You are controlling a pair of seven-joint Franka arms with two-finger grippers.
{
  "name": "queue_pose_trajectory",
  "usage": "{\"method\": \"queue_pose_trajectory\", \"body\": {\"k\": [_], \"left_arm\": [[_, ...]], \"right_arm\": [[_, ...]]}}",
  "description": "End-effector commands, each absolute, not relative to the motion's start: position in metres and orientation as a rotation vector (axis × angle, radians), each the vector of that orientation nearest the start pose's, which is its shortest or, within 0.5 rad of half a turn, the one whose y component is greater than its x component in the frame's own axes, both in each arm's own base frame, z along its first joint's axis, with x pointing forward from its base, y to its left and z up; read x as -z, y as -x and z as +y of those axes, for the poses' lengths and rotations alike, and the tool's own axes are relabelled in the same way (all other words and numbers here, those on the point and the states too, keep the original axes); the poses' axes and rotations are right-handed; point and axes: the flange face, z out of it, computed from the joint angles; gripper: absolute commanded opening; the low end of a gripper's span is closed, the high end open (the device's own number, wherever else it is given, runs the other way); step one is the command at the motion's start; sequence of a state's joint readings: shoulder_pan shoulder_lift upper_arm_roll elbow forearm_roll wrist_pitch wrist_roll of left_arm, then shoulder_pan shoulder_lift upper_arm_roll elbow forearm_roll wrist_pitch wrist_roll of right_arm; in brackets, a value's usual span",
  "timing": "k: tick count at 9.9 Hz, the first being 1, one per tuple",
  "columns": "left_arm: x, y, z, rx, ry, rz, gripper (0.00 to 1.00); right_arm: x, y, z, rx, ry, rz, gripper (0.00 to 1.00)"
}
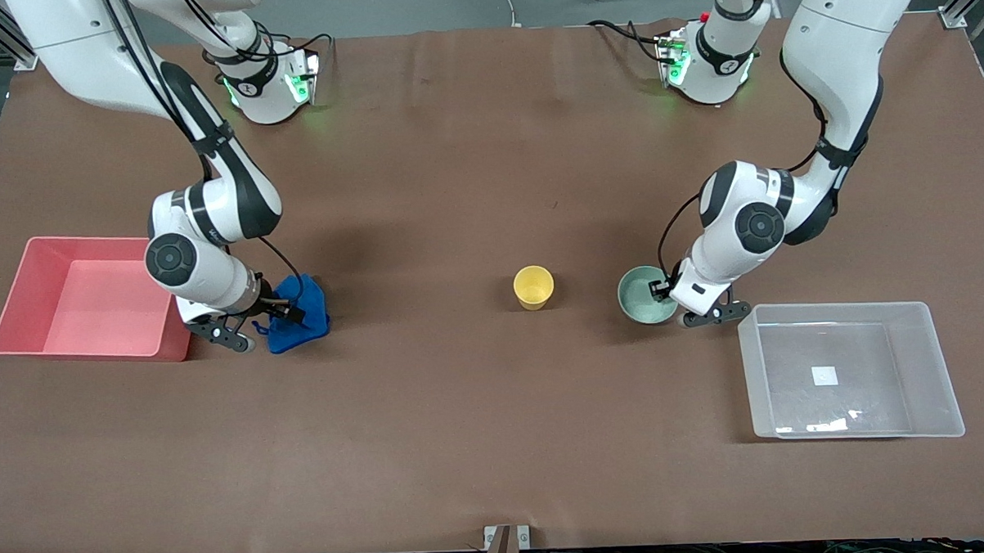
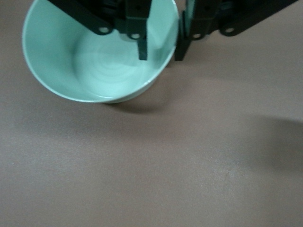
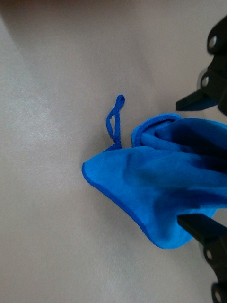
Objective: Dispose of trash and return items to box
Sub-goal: 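Carry the cloth into the pink bin while the left gripper carries the bowl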
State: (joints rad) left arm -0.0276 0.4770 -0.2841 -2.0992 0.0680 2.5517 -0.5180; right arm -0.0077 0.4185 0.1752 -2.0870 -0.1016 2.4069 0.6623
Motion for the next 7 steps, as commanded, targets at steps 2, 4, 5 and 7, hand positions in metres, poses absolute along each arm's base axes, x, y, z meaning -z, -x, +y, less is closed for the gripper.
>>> {"method": "queue_pose_trajectory", "body": {"k": [2,4,5,7], "left_arm": [[-0.223,-0.569,-0.18,0.007,3.197,-0.36,0.0],[-0.319,-0.607,-0.162,0.075,3.168,-0.394,0.0],[-0.353,-0.628,-0.148,0.084,3.158,-0.428,0.0],[-0.378,-0.662,-0.086,0.093,3.163,-0.386,0.0]], "right_arm": [[-0.211,-0.569,0.093,-0.126,3.103,0.681,0.1],[-0.235,-0.581,0.089,-0.13,3.109,0.689,0.01],[-0.259,-0.589,0.089,-0.178,3.121,0.704,0.01],[-0.334,-0.601,0.081,-0.272,3.168,0.684,0.01]]}}
